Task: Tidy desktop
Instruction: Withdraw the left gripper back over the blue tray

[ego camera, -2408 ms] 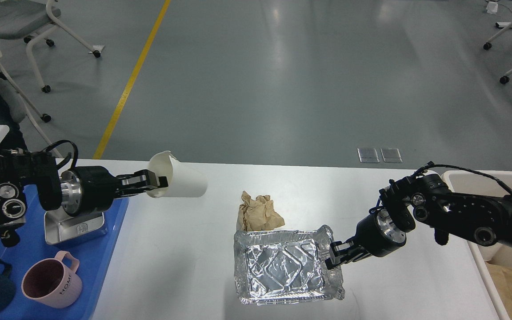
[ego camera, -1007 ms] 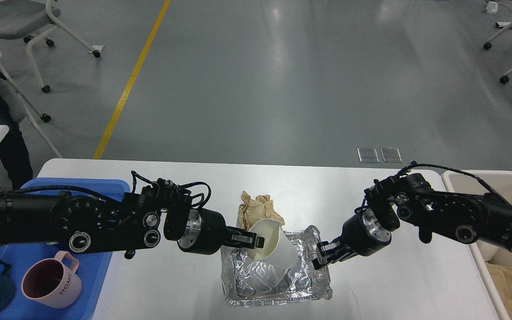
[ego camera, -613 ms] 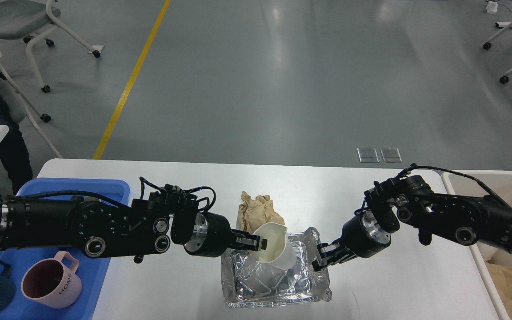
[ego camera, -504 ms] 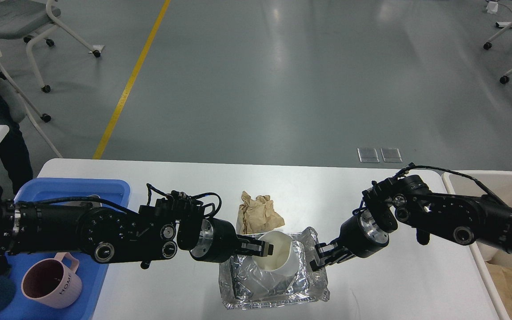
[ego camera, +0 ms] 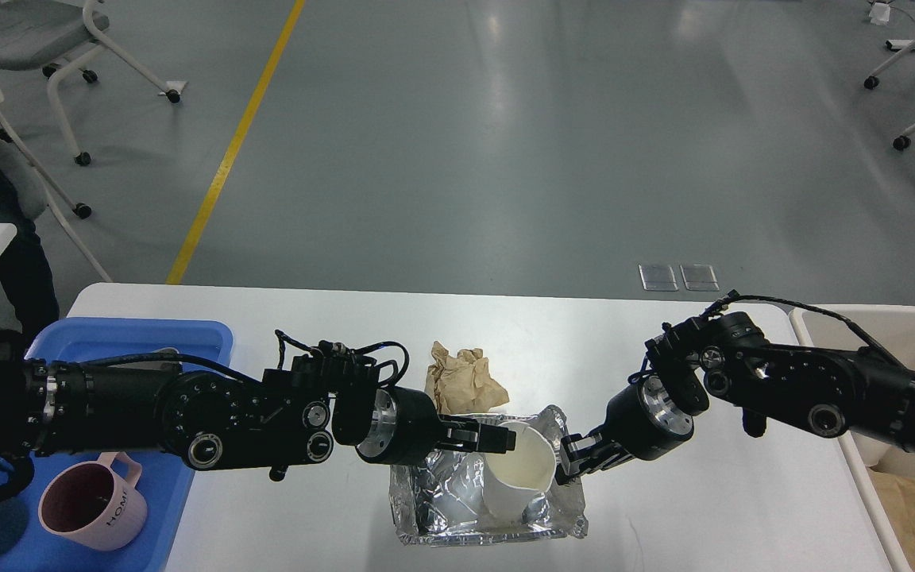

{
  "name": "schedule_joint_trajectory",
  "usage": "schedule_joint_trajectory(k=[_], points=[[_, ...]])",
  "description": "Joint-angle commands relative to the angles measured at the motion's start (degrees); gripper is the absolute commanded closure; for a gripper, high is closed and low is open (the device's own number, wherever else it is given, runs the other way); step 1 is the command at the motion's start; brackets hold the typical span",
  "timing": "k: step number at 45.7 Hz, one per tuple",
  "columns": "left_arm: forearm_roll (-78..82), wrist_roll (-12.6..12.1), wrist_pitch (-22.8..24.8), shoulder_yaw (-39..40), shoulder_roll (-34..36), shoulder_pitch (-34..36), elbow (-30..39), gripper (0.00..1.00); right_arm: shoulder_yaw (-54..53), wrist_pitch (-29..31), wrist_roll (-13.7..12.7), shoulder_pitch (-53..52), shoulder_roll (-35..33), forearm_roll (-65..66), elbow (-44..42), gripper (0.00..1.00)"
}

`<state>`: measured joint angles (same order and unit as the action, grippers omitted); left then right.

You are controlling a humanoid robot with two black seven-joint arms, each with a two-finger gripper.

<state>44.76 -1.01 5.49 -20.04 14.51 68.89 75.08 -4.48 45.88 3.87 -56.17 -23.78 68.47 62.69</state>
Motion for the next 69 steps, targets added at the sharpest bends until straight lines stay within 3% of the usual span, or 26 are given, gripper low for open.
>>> schedule_joint_trajectory(k=[1,19,40,58,64,69], points=[[-0.11,0.31,-0.22,1.06,0.34,0.28,0.16,0.29,0.0,0.0,0.0,0.01,0.05,0.0,-0.02,1.0],[-1.69,0.93,0.57,5.8,5.08,5.82,1.21,0.26,-0.09,0.0,0.0,0.8,-1.62,0.08,0.42,1.0],[-4.59,0.84,1.8,8.79,20.99,1.52,4.02,0.2,-0.09,0.0,0.0,0.8,-1.36,0.09,0.42,1.0],[-5.73,1.1,-2.07,22.85,44.8,-10.52,12.46,0.13,-0.09,-0.09,0.0,0.71,-1.71,0.09,0.51,1.0],[-7.23,4.52,-2.07,28.82,51.13,-17.11,13.08,0.13,0.35,0.09,0.0,0.71,-1.62,0.09,0.51,1.0],[-10.12,5.14,-2.5,33.22,55.53,-22.3,13.6,0.13,0.26,0.09,0.0,0.62,-1.36,0.17,0.42,1.0]])
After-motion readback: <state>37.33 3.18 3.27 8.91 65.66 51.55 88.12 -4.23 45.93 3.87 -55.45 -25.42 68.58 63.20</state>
